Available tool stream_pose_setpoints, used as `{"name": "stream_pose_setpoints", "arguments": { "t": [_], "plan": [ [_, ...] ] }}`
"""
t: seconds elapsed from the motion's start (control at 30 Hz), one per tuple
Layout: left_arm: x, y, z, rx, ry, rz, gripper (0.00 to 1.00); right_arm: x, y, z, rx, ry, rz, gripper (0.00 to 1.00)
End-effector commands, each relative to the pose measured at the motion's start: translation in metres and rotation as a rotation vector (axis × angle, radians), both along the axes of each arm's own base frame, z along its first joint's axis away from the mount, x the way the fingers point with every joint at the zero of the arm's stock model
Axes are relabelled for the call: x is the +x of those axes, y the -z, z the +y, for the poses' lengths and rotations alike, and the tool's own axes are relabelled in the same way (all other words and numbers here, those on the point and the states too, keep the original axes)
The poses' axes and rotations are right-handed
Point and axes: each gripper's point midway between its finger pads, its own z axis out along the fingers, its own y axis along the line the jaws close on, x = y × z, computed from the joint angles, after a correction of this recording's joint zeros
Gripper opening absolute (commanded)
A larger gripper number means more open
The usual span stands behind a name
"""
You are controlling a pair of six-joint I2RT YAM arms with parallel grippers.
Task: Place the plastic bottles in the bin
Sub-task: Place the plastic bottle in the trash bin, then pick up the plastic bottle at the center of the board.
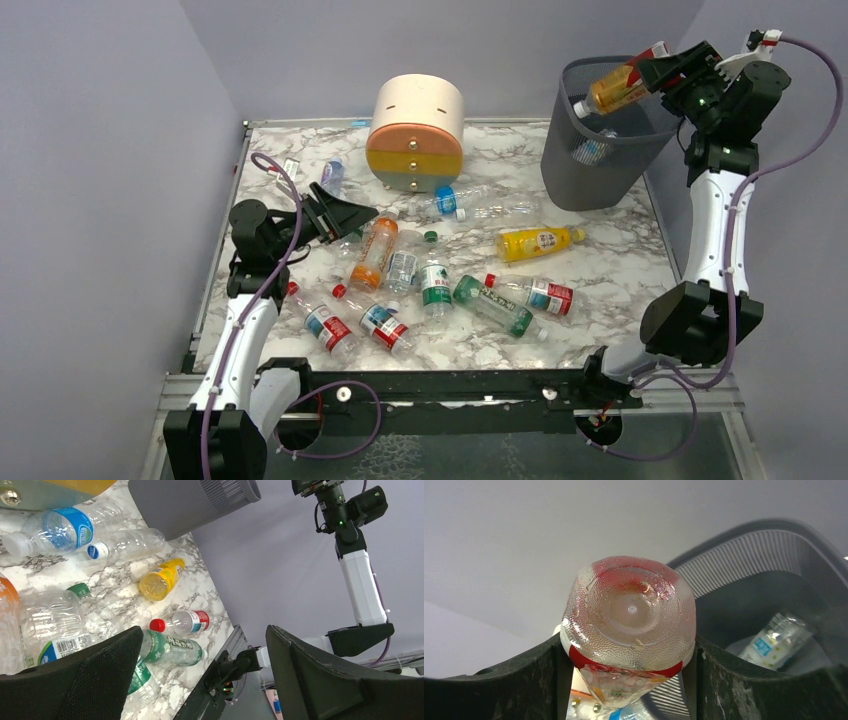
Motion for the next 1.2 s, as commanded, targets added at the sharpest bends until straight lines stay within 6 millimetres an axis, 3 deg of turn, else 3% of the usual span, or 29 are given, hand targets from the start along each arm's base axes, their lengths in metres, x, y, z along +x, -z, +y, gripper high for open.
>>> {"name": "stream_pose_setpoints", "arguments": {
  "t": [0.0,0.23,0.3,0.37,0.43,0.53,0.67,0.8,0.9,1.17],
  "plan": [
    [-0.007,0.009,-0.002,0.015,0.018,-0.006,0.99,0.015,0.012,-0.032,-0.014,0.129,0.028,0.64],
    [-0.004,0.021,-0.002,0.026,0.024,0.012,0.99,0.035,0.039,-0.051,0.010,0.186,0.090,0.65],
    [-0.003,0.022,-0.002,0.028,0.026,0.012,0.99,0.041,0.047,-0.055,0.017,0.193,0.110,0.73],
    [-0.001,0.022,-0.002,0.029,0.028,0.014,0.99,0.046,0.054,-0.055,0.024,0.183,0.140,0.87],
    [0.000,0.023,-0.002,0.030,0.028,0.016,0.99,0.046,0.057,-0.053,0.024,0.166,0.153,0.92],
    [0.001,0.025,-0.002,0.032,0.029,0.018,0.99,0.041,0.048,-0.049,0.015,0.158,0.136,1.00],
    [0.003,0.027,-0.002,0.033,0.030,0.024,0.99,0.028,0.026,-0.037,-0.004,0.111,0.108,1.00],
    [0.003,0.028,-0.002,0.032,0.024,0.029,0.99,0.006,0.001,-0.005,-0.018,-0.001,0.050,1.00],
    [0.001,0.030,-0.001,0.032,0.016,0.032,0.99,-0.013,-0.008,0.036,-0.050,-0.142,0.005,1.00],
    [-0.008,0.047,0.000,0.040,0.004,0.069,0.99,-0.051,0.022,0.154,-0.106,-0.443,0.022,1.00]
  ]
}}
